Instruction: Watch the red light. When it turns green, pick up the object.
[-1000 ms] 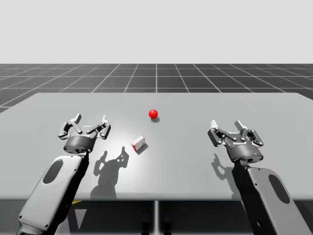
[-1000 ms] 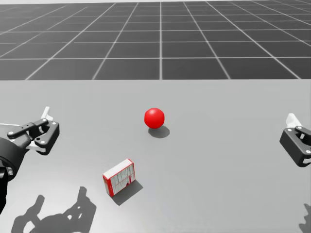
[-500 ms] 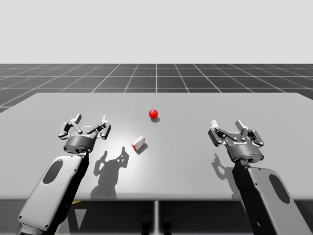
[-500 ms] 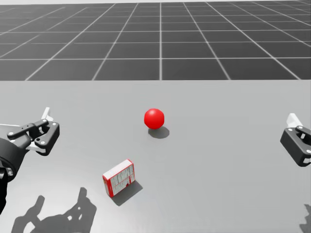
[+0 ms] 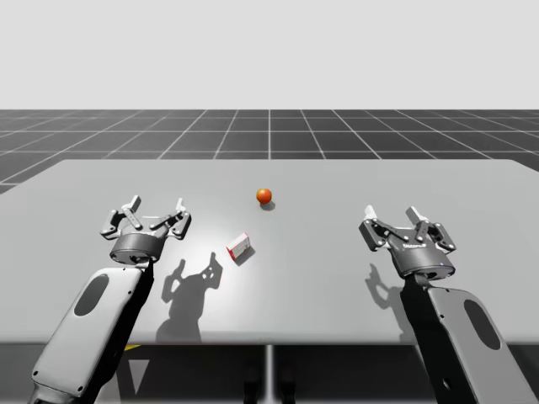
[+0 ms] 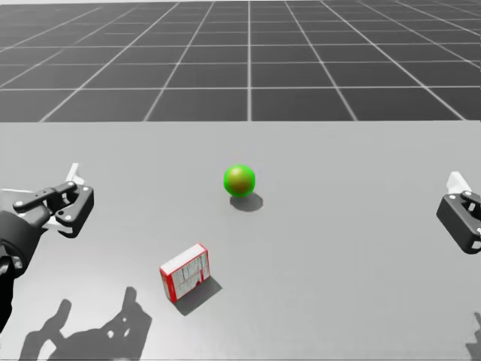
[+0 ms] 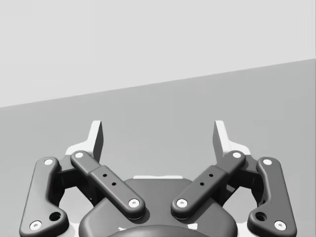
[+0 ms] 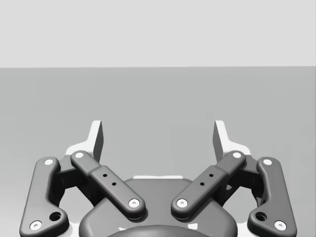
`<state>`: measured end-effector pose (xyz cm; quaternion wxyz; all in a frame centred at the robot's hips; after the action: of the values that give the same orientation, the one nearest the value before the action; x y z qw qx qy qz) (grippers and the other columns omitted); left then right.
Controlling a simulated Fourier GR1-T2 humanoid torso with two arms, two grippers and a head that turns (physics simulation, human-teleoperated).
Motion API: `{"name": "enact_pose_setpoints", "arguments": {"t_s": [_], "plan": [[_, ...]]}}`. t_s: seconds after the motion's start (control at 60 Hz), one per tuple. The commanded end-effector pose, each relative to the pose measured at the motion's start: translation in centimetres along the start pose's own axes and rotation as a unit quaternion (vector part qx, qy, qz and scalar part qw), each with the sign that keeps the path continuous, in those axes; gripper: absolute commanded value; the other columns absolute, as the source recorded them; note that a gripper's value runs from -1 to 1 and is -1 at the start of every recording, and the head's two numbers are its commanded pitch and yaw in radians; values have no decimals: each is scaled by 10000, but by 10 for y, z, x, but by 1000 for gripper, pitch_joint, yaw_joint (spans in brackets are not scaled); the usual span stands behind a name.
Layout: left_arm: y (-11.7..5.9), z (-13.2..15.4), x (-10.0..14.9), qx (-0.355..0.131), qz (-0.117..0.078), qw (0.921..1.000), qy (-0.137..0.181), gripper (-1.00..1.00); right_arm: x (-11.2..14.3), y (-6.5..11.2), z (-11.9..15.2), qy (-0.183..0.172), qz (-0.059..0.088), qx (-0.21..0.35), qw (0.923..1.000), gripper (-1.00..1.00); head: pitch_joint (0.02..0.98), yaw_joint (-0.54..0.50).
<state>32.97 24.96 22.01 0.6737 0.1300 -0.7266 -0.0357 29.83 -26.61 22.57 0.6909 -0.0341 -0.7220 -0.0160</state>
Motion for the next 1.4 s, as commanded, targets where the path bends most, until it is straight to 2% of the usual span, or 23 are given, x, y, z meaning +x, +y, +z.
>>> {"name": "enact_pose_setpoints", "arguments": {"t_s": [0.017, 0.25, 0.467, 0.55, 0.583, 0.65, 0.717, 0.783, 0.85, 0.917, 0.967, 1.033, 1.083, 1.117, 1.15, 1.2, 1.267, 1.317, 1.4], "plan": [[0, 0, 0, -1, -2, 10000, 3, -1000, 0, 0, 0, 2, -1, 1, 10000, -1000, 623, 33], [0, 0, 0, -43, -8, 10000, 14, -1000, 0, 0, 0, -2, 6, 6, 10000, -1000, 776, 93], [-1, 0, 0, -86, -30, 10000, 2, -1000, 0, 1, 1, 9, 15, 19, 10000, -1000, 822, 156], [-2, 0, 0, -135, 31, 9999, 16, -1000, 0, 2, 1, 13, 18, 23, 10000, -1000, 823, 164], [-3, 1, 1, -274, 112, 9995, 59, -1000, 0, 2, 0, 13, 22, 24, 10000, -1000, 821, 167], [-6, 3, 4, -368, 122, 9992, 15, -1000, 0, 2, 0, 6, 28, 27, 10000, -1000, 823, 167], [-7, 5, 8, -532, 322, 9981, 18, -1000, 0, 2, 0, -2, 29, 25, 10000, -1000, 824, 166], [-6, 10, 16, -772, 409, 9962, 27, -1000, 0, 2, 0, -1, 30, 10, 10000, -1000, 822, 166], [-4, 18, 26, -1127, 502, 9923, 95, -1000, 0, 1, 0, 10, 26, -3, 10000, -1000, 820, 169], [-2, 31, 36, -1781, 564, 9823, 139, -1000, 0, 1, 0, 9, 25, 2, 10000, -1000, 818, 176], [0, 39, 39, -2148, 546, 9750, 160, -1000, 0, 1, 0, 6, 30, 6, 10000, -1000, 819, 181], [4, 50, 41, -2584, 627, 9636, 286, -1000, 0, 0, 0, 14, 33, 2, 10000, -1000, 821, 183], [5, 55, 39, -2699, 556, 9608, 299, -1000, 0, 0, 0, 17, 31, -1, 10000, -1000, 821, 185], [7, 61, 36, -2888, 544, 9552, 346, -1000, 0, 0, 0, 19, 28, -6, 10000, -1000, 821, 185], [7, 65, 32, -3018, 577, 9514, 222, -1000, 0, 0, 0, 17, 26, -7, 10000, -1000, 821, 186], [7, 69, 25, -3072, 487, 9500, 262, -1000, 0, -1, 0, 13, 25, -5, 10000, -1000, 820, 187], [5, 73, 16, -3170, 472, 9468, 288, -1000, 0, -1, 0, 13, 29, -4, 10000, -1000, 821, 189], [1, 75, 4, -3220, 362, 9455, 315, -1000, 0, -1, 0, 16, 29, -3, 10000, -1000, 821, 188], [-5, 76, -16, -3336, 464, 9405, 449, -1000, 0, -2, -1, 13, 21, -7, 10000, -1000, 819, 182]]}}
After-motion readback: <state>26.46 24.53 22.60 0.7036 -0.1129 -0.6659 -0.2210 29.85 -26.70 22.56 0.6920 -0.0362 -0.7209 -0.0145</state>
